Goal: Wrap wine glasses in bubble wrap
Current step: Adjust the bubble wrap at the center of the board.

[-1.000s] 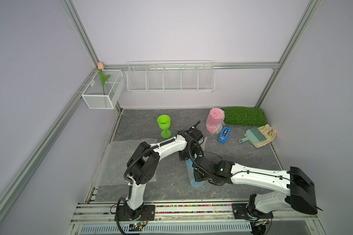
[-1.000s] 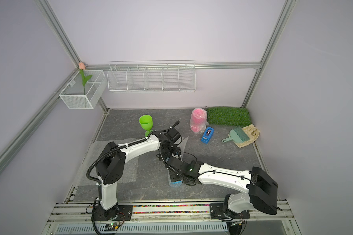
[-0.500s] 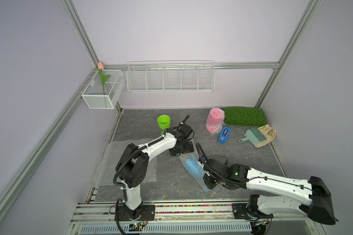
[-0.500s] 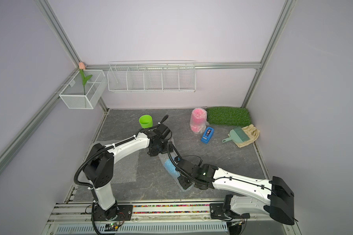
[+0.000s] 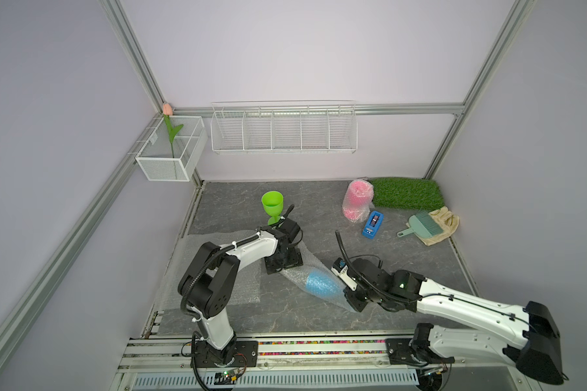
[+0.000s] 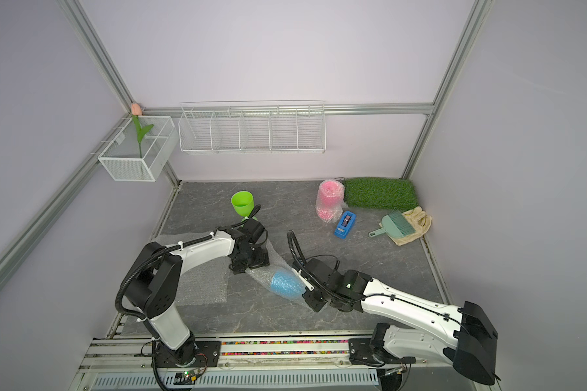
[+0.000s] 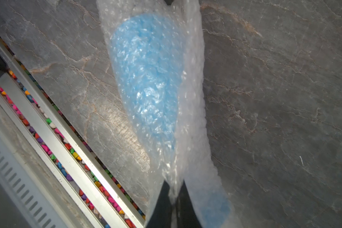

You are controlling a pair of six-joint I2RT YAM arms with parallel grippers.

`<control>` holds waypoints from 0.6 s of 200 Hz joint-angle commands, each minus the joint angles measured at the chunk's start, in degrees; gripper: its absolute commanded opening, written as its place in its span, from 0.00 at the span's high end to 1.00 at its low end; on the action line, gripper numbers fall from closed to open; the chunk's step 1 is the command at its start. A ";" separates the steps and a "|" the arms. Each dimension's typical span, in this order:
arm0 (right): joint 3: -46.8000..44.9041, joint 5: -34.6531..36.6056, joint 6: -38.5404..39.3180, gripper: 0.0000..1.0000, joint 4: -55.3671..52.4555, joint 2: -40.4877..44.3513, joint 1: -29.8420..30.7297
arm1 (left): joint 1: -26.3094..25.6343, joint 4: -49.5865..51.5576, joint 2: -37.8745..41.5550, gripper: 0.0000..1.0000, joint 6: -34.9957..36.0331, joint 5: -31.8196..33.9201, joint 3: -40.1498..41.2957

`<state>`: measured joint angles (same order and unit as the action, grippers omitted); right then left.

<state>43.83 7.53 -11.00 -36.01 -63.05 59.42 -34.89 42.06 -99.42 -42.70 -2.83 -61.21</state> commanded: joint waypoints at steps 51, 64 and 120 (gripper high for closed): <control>-1.65 -8.43 21.67 0.93 5.80 -1.54 -6.09 | 3.30 4.76 16.15 0.23 15.15 9.09 2.19; -1.49 -9.28 25.93 0.93 5.98 -2.35 -6.37 | 3.43 3.59 21.20 0.35 17.55 9.91 2.94; 0.05 -17.58 40.15 0.93 5.35 -6.14 -8.93 | 3.76 -4.98 33.81 0.81 35.41 -1.56 5.23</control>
<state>42.50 -4.19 19.31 -31.57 -68.01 51.68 -31.51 40.88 -67.64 -18.98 2.26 -57.30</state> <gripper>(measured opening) 0.072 0.179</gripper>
